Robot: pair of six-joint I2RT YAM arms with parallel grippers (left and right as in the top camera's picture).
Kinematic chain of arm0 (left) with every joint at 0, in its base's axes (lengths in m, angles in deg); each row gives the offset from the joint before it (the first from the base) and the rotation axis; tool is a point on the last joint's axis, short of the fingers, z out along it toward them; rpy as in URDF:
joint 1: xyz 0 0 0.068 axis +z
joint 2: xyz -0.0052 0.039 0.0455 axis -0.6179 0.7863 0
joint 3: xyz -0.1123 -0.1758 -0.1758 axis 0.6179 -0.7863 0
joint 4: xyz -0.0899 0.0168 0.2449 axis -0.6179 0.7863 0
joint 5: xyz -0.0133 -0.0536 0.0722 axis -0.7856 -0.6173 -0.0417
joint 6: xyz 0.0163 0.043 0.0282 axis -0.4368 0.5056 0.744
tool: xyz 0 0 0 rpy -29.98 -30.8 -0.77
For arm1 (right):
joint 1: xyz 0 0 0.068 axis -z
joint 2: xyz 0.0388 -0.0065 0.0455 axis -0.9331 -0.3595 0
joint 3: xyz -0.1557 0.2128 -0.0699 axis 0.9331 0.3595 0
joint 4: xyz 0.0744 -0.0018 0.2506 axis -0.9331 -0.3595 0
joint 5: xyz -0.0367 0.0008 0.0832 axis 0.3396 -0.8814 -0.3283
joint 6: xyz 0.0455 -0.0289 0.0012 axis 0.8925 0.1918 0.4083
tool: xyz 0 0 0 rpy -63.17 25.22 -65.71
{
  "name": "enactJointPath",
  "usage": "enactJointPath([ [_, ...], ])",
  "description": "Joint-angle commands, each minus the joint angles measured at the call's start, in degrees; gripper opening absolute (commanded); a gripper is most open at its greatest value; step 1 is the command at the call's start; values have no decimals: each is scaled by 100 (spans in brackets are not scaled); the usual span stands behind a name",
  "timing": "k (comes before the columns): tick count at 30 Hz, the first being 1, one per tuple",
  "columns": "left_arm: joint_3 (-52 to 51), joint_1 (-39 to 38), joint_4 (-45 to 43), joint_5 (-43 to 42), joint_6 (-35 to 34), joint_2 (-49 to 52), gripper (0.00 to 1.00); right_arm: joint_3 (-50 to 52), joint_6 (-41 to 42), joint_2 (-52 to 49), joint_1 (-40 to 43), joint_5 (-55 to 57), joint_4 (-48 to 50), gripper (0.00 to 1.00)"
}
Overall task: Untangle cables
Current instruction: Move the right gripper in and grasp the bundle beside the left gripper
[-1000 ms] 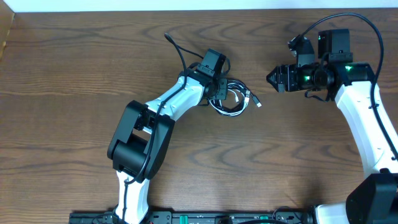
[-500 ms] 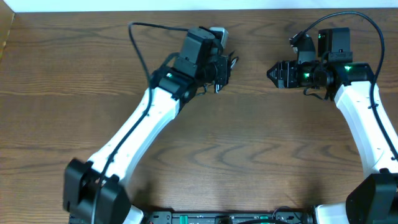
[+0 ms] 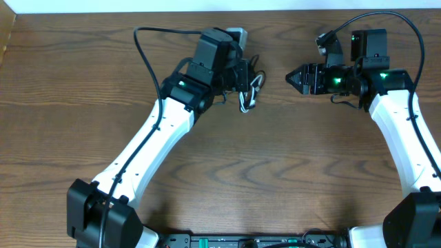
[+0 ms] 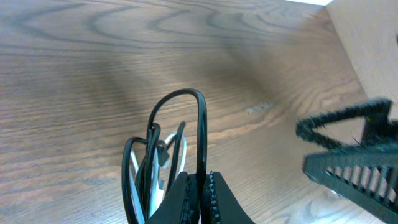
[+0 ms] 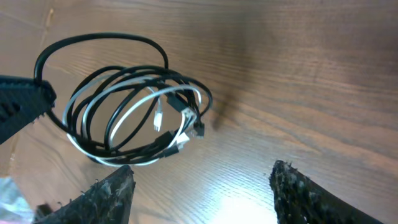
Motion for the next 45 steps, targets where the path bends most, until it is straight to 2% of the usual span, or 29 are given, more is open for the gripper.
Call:
enactJointPath([
  [1,50,146,-44,-72,-210,-138,7,-4,415,-20,-50,-197,-2,66],
  [13,50,208,-361,-76,-573,-138,7,-4,1705,-20,-688,459,173,66],
  [20,50,210,-372,-57,-544,-138,7,-4,2758,-20,-1040,1086,282,65],
  [22,50,240,-374,-26,-247,-138,8,-2,3101,-22,-1123,1292,310,65],
  [32,50,302,-407,-94,-317,-138,7,-2,3224,-190,-1270,1543,487,65],
  [36,50,186,-437,-92,-334,-138,7,-2,2981,-195,-1244,1543,688,65],
  [45,50,142,-444,-90,-1075,-136,7,-2,2997,-212,-1241,1523,852,64],
])
